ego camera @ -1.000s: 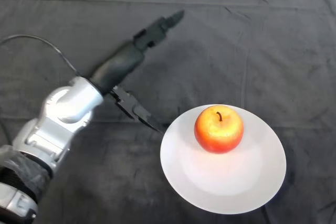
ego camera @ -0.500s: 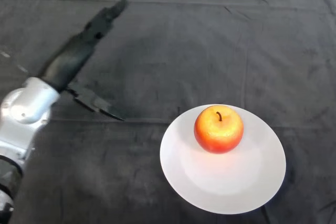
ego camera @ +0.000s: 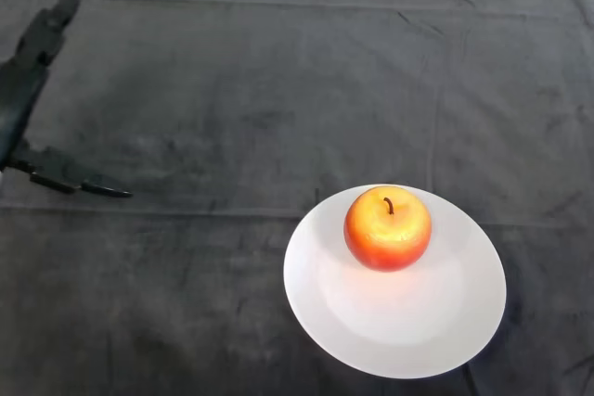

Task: Move the apple to the plate

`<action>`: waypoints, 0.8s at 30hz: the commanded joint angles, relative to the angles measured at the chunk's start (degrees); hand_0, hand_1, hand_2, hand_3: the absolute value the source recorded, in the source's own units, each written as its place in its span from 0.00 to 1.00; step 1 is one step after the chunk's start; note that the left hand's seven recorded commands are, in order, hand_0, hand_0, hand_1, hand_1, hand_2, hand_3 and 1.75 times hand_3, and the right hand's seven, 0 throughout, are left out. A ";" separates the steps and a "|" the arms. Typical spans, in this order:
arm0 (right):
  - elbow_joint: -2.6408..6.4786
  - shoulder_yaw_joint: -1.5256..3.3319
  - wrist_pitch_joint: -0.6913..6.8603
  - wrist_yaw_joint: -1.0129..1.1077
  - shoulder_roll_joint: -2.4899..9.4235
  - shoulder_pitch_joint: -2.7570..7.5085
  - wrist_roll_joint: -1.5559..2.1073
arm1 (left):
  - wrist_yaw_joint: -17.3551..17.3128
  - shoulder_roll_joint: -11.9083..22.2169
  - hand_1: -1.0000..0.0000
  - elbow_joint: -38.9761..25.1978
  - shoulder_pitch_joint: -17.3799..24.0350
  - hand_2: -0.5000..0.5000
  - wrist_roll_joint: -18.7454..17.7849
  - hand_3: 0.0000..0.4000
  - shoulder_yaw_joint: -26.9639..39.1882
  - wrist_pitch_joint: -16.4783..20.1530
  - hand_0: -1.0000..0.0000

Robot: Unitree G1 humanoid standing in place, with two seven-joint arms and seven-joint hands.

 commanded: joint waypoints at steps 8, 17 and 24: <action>0.74 -0.61 -0.02 0.30 -0.32 1.77 0.36 | 2.91 6.47 1.00 5.32 2.92 0.50 -3.48 0.00 6.46 -1.69 1.00; 1.00 -0.58 -0.14 0.25 -0.31 1.65 0.33 | 5.71 8.88 1.00 8.22 4.92 0.50 -4.50 0.00 10.22 0.22 1.00; 1.17 -0.55 -0.23 0.22 -0.30 1.56 0.31 | 7.94 10.97 1.00 9.74 7.64 0.50 -5.81 0.00 13.40 2.07 1.00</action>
